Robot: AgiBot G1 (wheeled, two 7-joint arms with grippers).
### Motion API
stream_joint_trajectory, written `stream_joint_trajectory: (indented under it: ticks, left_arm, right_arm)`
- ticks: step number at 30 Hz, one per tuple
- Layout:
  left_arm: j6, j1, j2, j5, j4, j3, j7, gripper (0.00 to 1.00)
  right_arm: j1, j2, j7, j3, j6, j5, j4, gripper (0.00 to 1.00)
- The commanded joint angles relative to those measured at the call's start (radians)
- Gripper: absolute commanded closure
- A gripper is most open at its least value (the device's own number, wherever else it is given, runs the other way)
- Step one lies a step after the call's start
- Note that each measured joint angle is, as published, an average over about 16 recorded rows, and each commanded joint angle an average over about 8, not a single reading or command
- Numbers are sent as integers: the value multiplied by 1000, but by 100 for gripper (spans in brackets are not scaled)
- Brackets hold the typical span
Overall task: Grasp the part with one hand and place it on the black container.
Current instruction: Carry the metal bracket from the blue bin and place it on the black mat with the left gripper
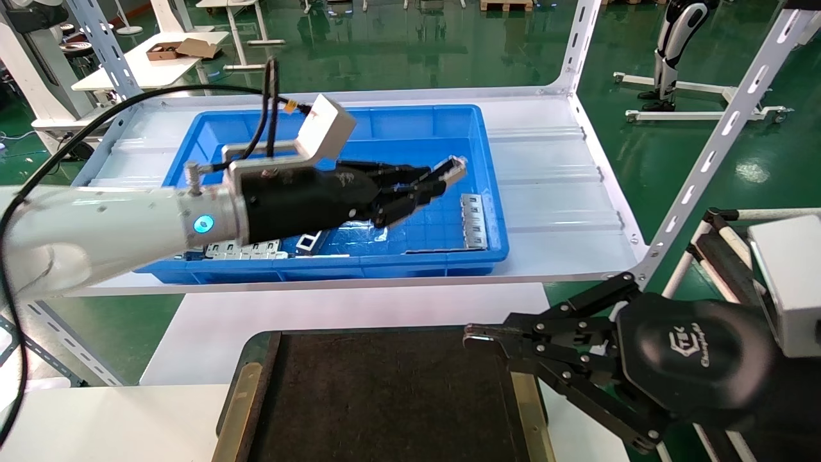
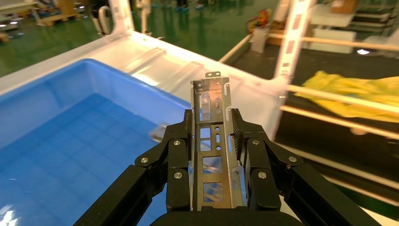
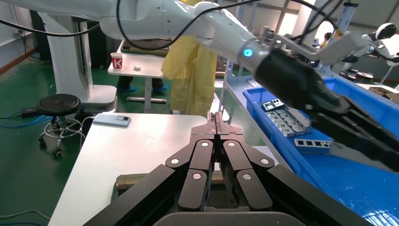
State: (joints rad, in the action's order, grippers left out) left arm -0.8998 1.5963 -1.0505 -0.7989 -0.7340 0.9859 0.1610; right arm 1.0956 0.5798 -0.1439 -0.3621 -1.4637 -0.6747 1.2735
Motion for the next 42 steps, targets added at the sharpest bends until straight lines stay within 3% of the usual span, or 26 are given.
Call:
stream_joint_trajectory:
  ticks: [1, 12, 21, 30, 42]
  left_arm:
    - [-14, -19, 39, 13, -65, -4, 21, 100]
    - [121, -211, 213, 32, -448, 33, 164, 100]
    - [273, -353, 255, -18, -554, 133, 289, 100]
    - [569, -487, 135, -74, -445, 210, 361, 100]
    - [875, -547, -97, -49, -242, 219, 434, 100]
  right_arm:
    - [0, 0, 0, 0, 0, 0, 0, 100]
    - [0, 0, 0, 0, 0, 0, 0, 100]
    - [0, 0, 0, 0, 0, 0, 0, 100]
    - [0, 0, 0, 0, 0, 0, 0, 100]
    - [0, 0, 0, -1, 0, 0, 0, 100]
